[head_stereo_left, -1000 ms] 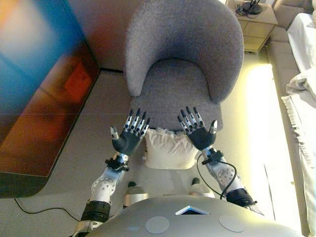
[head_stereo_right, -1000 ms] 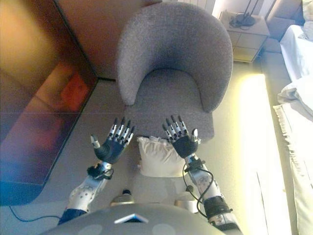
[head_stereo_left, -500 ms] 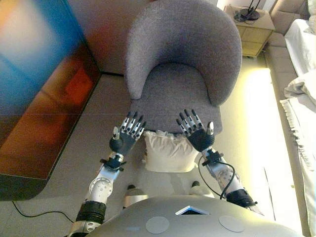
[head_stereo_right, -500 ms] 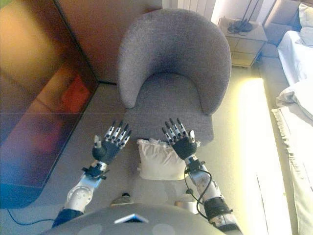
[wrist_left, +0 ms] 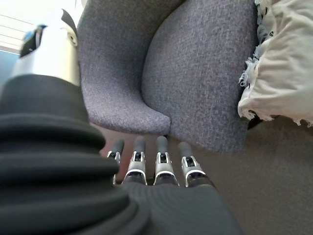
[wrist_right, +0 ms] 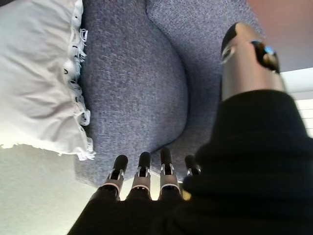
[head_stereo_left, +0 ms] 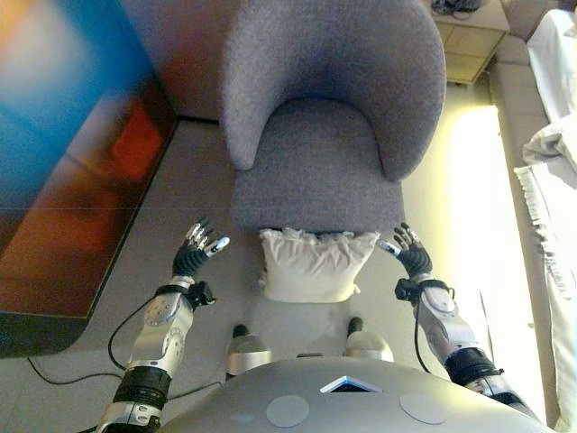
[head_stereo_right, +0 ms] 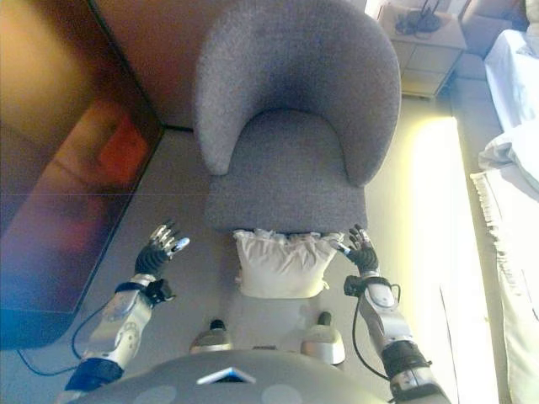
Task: Pick up the cushion and take it to the sofa
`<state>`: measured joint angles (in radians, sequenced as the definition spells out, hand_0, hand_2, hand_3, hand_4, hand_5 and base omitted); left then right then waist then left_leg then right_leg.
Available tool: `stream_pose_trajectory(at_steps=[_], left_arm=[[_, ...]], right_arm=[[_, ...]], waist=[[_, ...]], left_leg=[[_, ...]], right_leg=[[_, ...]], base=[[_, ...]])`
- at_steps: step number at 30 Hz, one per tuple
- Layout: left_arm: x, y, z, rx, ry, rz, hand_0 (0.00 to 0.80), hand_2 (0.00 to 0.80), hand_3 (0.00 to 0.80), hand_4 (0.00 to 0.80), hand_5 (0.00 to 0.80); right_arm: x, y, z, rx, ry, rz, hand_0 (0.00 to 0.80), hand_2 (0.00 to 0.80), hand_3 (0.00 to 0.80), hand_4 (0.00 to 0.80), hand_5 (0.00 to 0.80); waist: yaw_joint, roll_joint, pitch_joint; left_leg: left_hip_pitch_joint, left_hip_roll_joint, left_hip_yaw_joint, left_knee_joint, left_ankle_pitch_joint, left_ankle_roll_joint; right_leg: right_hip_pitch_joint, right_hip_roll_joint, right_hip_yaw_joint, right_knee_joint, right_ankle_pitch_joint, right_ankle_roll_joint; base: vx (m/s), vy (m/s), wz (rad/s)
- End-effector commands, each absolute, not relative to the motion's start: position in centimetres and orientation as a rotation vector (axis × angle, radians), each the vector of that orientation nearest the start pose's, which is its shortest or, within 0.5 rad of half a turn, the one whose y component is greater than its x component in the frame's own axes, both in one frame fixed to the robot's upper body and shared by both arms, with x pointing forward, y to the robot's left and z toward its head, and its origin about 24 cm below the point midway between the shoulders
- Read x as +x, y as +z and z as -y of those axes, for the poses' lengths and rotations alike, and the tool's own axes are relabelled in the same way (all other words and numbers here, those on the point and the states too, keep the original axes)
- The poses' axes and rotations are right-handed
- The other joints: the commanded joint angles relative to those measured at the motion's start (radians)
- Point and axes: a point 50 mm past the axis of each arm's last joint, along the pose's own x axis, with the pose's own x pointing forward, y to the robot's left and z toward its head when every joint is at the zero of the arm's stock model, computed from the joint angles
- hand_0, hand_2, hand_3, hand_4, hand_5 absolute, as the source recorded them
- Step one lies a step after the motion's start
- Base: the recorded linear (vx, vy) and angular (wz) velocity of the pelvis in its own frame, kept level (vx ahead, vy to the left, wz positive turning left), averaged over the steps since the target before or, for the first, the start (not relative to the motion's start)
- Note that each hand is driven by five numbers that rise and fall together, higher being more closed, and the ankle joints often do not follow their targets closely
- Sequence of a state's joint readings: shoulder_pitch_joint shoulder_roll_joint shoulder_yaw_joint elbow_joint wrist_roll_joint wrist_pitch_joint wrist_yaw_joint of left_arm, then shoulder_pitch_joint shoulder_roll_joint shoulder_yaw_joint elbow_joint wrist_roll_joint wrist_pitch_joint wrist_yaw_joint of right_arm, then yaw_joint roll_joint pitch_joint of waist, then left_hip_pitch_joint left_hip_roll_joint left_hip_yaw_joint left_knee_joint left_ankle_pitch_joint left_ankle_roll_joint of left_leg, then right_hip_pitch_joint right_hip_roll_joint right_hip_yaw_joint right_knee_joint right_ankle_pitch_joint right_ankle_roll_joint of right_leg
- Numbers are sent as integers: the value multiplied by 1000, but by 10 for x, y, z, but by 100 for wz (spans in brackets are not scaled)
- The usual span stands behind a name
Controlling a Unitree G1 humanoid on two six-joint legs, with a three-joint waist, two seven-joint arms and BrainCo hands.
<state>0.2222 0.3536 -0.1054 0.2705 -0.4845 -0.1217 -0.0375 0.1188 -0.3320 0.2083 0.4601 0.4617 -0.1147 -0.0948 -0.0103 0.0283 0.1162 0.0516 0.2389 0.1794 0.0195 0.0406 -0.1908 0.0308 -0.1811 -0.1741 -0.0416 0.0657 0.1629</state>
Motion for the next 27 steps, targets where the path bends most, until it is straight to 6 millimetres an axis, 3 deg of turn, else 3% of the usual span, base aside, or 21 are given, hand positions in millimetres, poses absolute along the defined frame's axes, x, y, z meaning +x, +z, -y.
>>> stream_pose_trajectory(at_steps=[1, 3, 5, 8, 10, 14, 17, 21, 23, 25, 27], left_arm=[[200, -28, -229, -89, 41, -262, 0, 0, 0, 0, 0], [203, -31, -225, -102, 30, -270, 0, 0, 0, 0, 0], [211, -30, -221, -114, 13, -261, 0, 0, 0, 0, 0], [229, -21, -217, -99, -2, -210, 0, 0, 0, 0, 0], [242, -13, -214, -90, -12, -177, 0, 0, 0, 0, 0], [262, -1, -204, -75, -45, -135, 0, 0, 0, 0, 0], [282, 13, -198, -67, -51, -90, 0, 0, 0, 0, 0], [306, 35, -189, -79, -43, -17, 0, 0, 0, 0, 0], [323, 53, -182, -82, -27, 49, 0, 0, 0, 0, 0], [335, 67, -180, -69, -11, 97, 0, 0, 0, 0, 0], [345, 83, -179, -61, 8, 151, 0, 0, 0, 0, 0]], right_arm=[[213, -50, 217, 87, -106, -382, 0, 0, 0, 0, 0], [214, -53, 222, 57, -131, -398, 0, 0, 0, 0, 0], [220, -54, 225, 49, -166, -397, 0, 0, 0, 0, 0], [241, -44, 229, 66, -230, -346, 0, 0, 0, 0, 0], [250, -42, 230, 104, -261, -330, 0, 0, 0, 0, 0], [266, -38, 235, 169, -329, -321, 0, 0, 0, 0, 0], [287, -28, 237, 183, -375, -306, 0, 0, 0, 0, 0], [318, 2, 237, 168, -367, -242, 0, 0, 0, 0, 0], [342, 32, 236, 147, -350, -173, 0, 0, 0, 0, 0], [356, 54, 239, 141, -341, -124, 0, 0, 0, 0, 0], [367, 75, 239, 137, -333, -74, 0, 0, 0, 0, 0]], waist=[[2, -22, 46], [4, -7, 58], [14, 6, 64], [37, 8, 105], [44, 4, 133], [73, 4, 174], [85, 8, 235], [58, -8, 297], [26, -11, 338], [2, -7, 361], [-12, -1, 385]], left_leg=[[-150, 48, -82, 313, 44, 7], [-173, 40, -52, 285, 64, 4], [-188, 14, -10, 184, 50, 21], [-236, -32, -67, 153, 21, 41], [-264, -60, -67, 161, 2, 54], [-361, -99, -84, 238, -27, 74], [-452, -91, -88, 356, -66, 86], [-552, -83, -101, 450, -105, 60], [-627, -61, -99, 523, -137, 46], [-702, -38, -106, 600, -165, 44], [-808, -17, -126, 736, -213, 52]], right_leg=[[-48, -11, -6, 147, -56, -51], [-40, -20, -24, 151, -62, -43], [-58, -44, -41, 158, -65, -21], [-117, -88, -27, 183, -54, 11], [-158, -129, -33, 198, -26, 31], [-211, -182, -24, 263, -18, 21], [-337, -226, -5, 399, -12, 5], [-441, -257, 32, 337, 84, 35], [-525, -265, 64, 308, 128, 48], [-604, -251, 102, 343, 119, 53], [-710, -220, 145, 465, 82, 40]], base=[[82, 51, 0], [97, 163, 8], [-3, 225, 21], [-144, 180, 10], [-138, 138, -9], [-74, 154, 1], [-67, 71, -8], [-76, -121, -38], [-151, -177, -5], [-109, -124, -1], [-101, -78, 4]])
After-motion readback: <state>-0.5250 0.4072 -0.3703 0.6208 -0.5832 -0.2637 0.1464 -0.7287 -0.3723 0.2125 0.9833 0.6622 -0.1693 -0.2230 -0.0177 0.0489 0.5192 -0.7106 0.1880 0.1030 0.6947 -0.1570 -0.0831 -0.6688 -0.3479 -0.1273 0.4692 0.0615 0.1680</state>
